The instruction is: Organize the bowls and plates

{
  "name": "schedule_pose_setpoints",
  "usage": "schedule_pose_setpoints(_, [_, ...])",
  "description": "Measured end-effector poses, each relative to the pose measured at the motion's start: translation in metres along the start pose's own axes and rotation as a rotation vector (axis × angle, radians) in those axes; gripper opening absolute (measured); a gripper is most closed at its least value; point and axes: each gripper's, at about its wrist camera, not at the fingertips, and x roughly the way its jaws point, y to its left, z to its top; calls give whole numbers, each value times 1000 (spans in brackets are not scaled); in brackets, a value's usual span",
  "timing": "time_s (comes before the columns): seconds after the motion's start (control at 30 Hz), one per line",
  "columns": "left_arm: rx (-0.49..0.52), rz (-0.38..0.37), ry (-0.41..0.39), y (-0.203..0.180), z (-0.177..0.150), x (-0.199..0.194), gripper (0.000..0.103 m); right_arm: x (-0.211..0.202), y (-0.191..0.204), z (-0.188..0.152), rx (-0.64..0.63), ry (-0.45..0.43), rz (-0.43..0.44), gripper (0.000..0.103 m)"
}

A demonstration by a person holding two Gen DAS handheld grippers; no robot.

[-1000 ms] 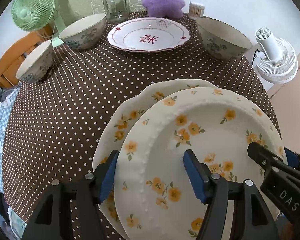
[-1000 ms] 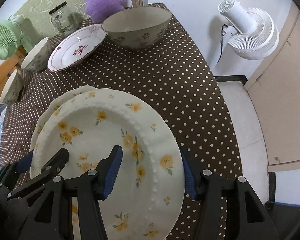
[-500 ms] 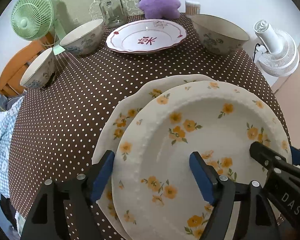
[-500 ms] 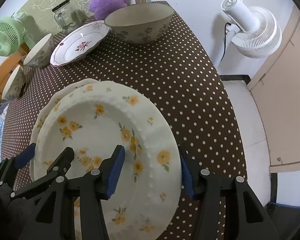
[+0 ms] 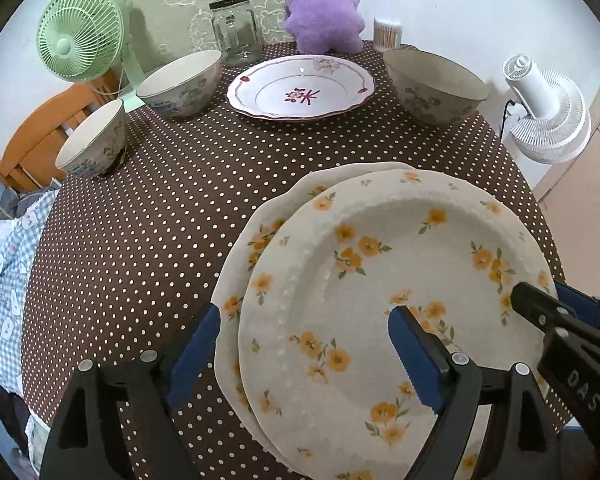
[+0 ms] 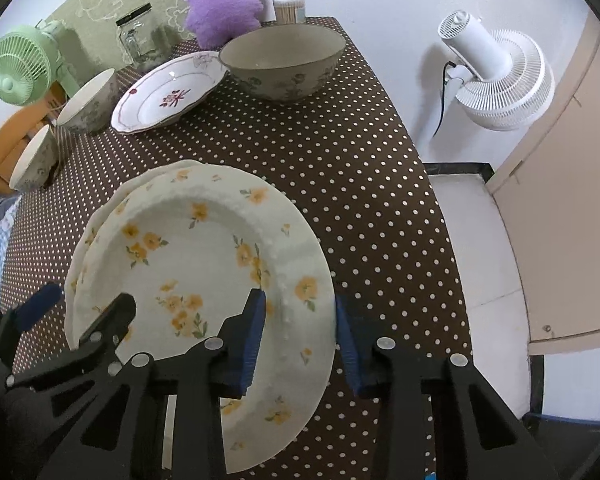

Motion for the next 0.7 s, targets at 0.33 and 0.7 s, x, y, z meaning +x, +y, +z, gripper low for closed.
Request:
schedule_pose_setpoints(0.33, [-3, -22, 4, 7, 1, -1, 87, 11, 11, 11, -9, 0, -9, 38])
schedule_pose_setpoints(0.7, [16, -82, -2, 21, 16, -3, 89, 8, 20, 24, 12, -16, -32, 39])
